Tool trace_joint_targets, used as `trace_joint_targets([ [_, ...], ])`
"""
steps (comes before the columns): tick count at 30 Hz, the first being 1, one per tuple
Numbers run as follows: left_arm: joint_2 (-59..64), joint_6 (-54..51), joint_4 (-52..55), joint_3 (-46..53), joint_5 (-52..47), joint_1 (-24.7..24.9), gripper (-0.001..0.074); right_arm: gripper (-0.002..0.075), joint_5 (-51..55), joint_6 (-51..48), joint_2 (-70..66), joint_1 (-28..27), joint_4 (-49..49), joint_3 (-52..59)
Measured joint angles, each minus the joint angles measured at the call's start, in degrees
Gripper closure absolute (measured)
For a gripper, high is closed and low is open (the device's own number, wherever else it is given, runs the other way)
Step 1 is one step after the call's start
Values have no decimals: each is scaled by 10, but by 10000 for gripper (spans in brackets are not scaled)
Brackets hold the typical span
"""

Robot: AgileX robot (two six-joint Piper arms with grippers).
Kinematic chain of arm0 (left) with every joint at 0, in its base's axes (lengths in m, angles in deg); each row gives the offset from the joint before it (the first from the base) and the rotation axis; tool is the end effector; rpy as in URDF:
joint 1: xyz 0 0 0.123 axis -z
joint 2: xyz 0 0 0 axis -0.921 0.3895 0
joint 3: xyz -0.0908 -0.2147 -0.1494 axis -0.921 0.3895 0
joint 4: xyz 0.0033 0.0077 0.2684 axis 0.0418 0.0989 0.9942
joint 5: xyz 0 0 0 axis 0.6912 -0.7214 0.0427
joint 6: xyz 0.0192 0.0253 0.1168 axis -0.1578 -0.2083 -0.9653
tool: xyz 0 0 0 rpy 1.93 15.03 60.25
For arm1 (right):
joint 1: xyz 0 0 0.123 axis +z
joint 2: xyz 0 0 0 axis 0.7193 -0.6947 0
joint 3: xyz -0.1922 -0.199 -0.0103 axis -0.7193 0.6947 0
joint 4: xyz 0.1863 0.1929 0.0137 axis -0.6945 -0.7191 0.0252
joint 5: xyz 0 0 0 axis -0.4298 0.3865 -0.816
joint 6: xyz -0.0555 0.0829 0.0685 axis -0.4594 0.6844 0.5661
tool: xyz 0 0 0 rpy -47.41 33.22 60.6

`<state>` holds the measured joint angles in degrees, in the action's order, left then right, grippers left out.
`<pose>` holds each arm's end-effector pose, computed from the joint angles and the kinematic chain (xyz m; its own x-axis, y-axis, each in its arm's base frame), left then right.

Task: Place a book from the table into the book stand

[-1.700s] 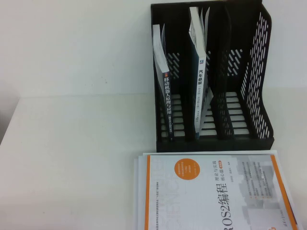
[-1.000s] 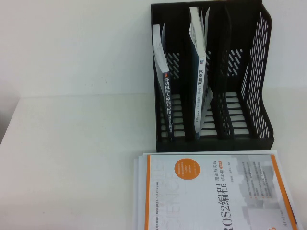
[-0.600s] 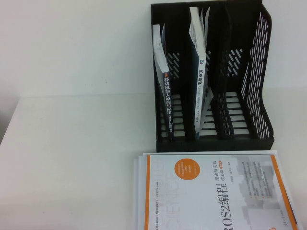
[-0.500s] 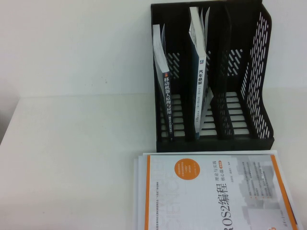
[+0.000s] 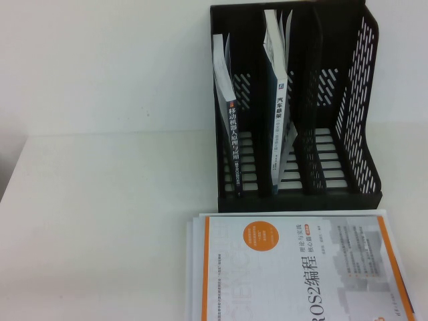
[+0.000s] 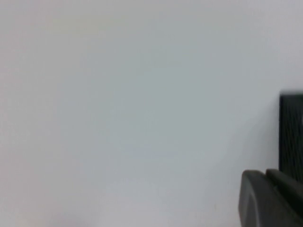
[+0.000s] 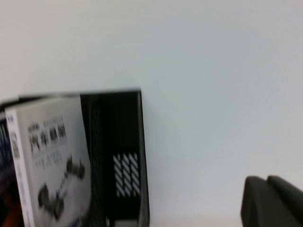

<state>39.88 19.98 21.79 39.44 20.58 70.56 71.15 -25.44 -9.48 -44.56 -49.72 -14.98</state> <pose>0.1070 -0.0059 0.2321 0.2658 -0.1042 -0.9584 0.0791 0.9931 -0.0860 0.1085 0.0045 0.2264 0.2348 0.0610 -0.9701 -0.0523 0.9974 0.0501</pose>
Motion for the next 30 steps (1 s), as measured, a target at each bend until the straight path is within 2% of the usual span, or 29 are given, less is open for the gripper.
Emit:
trace_joint_targets([
  [8, 0, -16, 0, 0, 164, 0, 738, 729, -78, 34, 0, 0, 0, 0],
  [12, 0, -17, -1, 0, 193, 0, 738, 729, -114, 50, 0, 0, -1, 0],
  [16, 0, 46, -3, 0, 211, 0, 738, 729, -107, 53, 0, 0, -1, -2],
  [18, 0, 59, -3, -6, 185, 0, 738, 729, -62, 54, 0, 0, -1, -19],
  [21, 0, 65, -6, -51, 73, 0, 738, 729, 40, 54, 0, 0, -1, -78],
  [26, 5, 104, -30, -149, -93, 0, 738, 729, 302, 54, -9, 0, -2, -210],
  [30, 59, 114, -33, -197, -190, 0, 738, 729, 484, 54, -74, 0, -5, -295],
])
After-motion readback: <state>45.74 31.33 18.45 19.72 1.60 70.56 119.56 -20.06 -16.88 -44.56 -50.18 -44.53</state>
